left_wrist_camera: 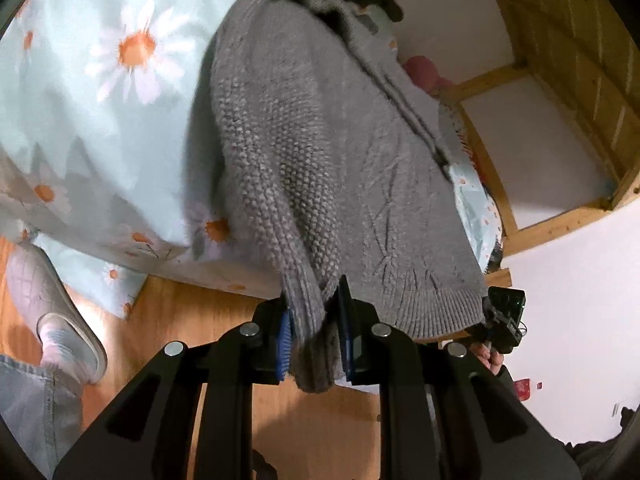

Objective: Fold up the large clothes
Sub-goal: 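Grasp the sweater hem with both grippers and lift it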

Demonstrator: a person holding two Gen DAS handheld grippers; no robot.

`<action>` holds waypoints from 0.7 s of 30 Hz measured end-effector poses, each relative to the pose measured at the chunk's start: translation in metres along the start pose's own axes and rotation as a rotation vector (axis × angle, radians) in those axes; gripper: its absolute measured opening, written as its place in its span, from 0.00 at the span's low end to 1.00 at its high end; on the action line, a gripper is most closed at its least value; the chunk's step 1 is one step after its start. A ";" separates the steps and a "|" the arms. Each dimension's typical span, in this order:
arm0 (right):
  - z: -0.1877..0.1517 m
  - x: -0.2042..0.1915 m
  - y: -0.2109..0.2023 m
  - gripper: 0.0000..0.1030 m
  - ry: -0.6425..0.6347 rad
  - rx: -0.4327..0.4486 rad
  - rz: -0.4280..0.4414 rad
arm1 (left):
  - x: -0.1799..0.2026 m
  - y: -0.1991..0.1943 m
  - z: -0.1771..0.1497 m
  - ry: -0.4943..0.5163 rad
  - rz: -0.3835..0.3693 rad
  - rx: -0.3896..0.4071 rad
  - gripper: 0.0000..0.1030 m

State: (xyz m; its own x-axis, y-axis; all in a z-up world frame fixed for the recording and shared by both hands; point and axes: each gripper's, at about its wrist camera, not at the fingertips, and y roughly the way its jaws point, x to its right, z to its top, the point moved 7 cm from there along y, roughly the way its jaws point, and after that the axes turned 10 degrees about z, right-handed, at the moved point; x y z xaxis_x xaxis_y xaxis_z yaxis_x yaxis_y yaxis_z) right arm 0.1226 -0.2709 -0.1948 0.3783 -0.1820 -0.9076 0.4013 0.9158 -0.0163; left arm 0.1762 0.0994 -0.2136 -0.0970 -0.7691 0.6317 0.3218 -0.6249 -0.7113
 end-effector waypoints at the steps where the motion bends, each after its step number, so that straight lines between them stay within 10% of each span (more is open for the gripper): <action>1: 0.001 -0.006 0.000 0.08 -0.005 0.011 0.009 | 0.004 -0.006 0.000 0.007 -0.002 0.003 0.17; 14: -0.003 -0.111 -0.073 0.08 -0.168 0.060 0.084 | 0.081 -0.103 -0.024 0.149 -0.101 0.061 0.12; 21: 0.051 -0.123 -0.068 0.08 -0.212 0.104 0.106 | 0.117 -0.114 0.021 0.251 -0.121 0.091 0.09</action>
State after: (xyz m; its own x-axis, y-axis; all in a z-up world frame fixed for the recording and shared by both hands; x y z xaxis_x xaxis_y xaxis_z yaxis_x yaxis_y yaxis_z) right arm 0.0915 -0.3293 -0.0608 0.5850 -0.1679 -0.7934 0.4296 0.8940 0.1276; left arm 0.1482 0.0832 -0.0519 -0.3665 -0.7062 0.6058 0.3755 -0.7080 -0.5981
